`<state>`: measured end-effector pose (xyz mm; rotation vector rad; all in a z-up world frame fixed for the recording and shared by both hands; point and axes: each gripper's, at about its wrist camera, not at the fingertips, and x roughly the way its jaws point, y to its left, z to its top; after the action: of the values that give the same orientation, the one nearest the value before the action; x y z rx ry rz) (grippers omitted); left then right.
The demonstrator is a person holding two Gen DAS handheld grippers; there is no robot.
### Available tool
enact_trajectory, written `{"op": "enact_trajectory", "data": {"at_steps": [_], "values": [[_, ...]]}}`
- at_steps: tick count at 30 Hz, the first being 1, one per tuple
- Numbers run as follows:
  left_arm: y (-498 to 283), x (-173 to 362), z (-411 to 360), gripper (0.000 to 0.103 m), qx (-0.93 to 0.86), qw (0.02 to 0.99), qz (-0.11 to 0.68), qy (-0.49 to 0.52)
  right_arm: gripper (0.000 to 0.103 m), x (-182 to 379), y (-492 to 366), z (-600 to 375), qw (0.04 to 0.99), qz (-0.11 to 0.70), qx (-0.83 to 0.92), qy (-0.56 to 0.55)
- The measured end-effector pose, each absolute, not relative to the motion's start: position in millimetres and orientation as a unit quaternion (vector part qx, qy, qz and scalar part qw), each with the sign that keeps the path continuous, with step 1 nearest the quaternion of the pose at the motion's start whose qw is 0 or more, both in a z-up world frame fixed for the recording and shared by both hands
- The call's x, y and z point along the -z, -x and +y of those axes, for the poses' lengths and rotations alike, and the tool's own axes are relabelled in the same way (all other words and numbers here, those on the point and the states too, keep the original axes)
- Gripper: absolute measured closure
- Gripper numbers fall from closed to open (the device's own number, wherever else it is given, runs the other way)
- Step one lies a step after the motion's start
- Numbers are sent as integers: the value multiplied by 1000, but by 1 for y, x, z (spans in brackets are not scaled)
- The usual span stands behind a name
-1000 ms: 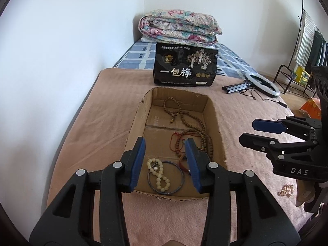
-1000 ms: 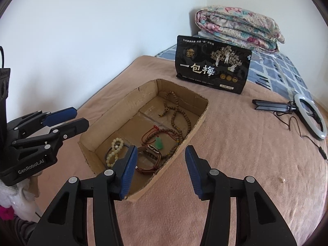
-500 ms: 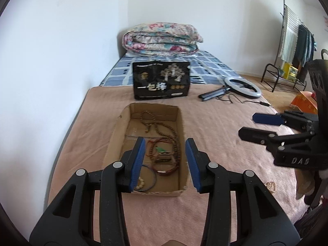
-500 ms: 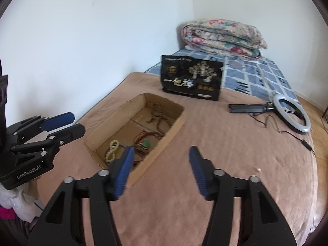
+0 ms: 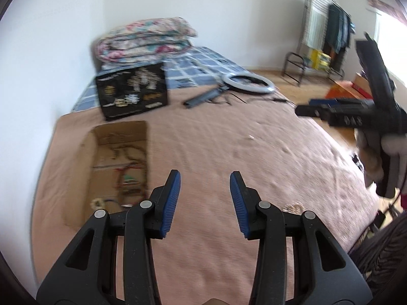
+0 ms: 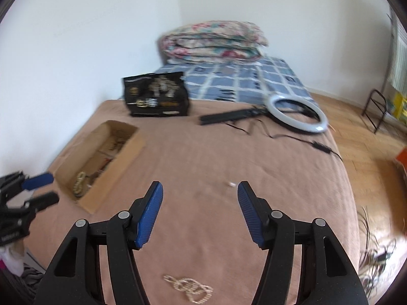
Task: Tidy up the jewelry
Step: 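Lower the left tool to the pearl necklace and close on it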
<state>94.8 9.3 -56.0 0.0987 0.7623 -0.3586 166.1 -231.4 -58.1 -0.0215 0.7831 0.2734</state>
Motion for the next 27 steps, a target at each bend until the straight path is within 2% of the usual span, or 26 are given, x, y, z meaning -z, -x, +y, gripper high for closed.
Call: {"op": "enact_trajectory", "data": {"at_steps": [16, 27], "values": [[-74, 132, -126, 62, 294, 837, 448, -108, 43, 92, -167, -320, 908, 411, -76, -18], [-80, 195, -171, 62, 318, 793, 493, -164, 43, 116, -173, -344, 895, 439, -69, -32]]}}
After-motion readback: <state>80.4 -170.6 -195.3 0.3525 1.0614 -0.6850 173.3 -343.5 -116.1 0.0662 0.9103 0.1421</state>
